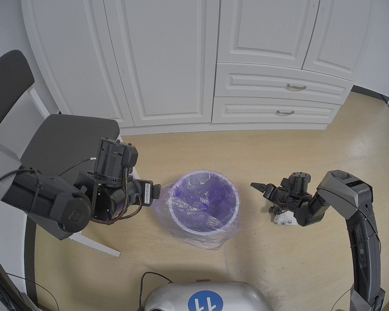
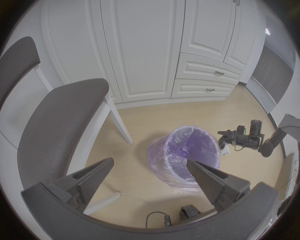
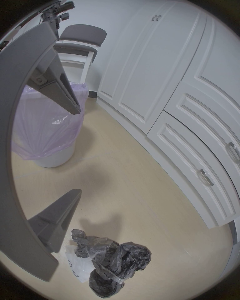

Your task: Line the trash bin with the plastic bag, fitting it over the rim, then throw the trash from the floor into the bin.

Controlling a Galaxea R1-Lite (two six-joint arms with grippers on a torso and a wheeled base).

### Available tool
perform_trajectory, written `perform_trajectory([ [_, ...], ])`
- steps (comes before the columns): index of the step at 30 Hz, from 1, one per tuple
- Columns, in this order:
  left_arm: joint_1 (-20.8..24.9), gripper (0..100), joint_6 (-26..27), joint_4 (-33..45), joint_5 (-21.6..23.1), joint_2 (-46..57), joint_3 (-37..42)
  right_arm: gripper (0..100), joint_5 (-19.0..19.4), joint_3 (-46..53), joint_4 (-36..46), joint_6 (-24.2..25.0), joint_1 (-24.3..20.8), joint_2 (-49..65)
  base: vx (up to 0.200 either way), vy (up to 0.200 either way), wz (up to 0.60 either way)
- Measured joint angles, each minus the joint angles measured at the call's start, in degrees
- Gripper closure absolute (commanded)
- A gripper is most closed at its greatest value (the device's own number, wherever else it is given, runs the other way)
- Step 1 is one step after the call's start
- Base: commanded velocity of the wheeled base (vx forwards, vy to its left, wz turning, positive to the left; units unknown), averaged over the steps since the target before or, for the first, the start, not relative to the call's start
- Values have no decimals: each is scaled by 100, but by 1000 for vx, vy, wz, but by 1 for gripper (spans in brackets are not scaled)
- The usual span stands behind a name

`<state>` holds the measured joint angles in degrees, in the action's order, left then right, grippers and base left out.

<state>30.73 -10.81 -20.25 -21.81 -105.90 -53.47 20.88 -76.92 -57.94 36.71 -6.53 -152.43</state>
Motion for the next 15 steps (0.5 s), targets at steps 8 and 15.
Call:
perform_trajectory([
  [8,-160,0,50,-6,-11,-377,63,0,-274,-91,-288,112,45,-99,0,0,0],
  [15,-224,0,72,-61,-17,-918,-80,0,-304,-152,-433,271,50,-179,0,0,0],
])
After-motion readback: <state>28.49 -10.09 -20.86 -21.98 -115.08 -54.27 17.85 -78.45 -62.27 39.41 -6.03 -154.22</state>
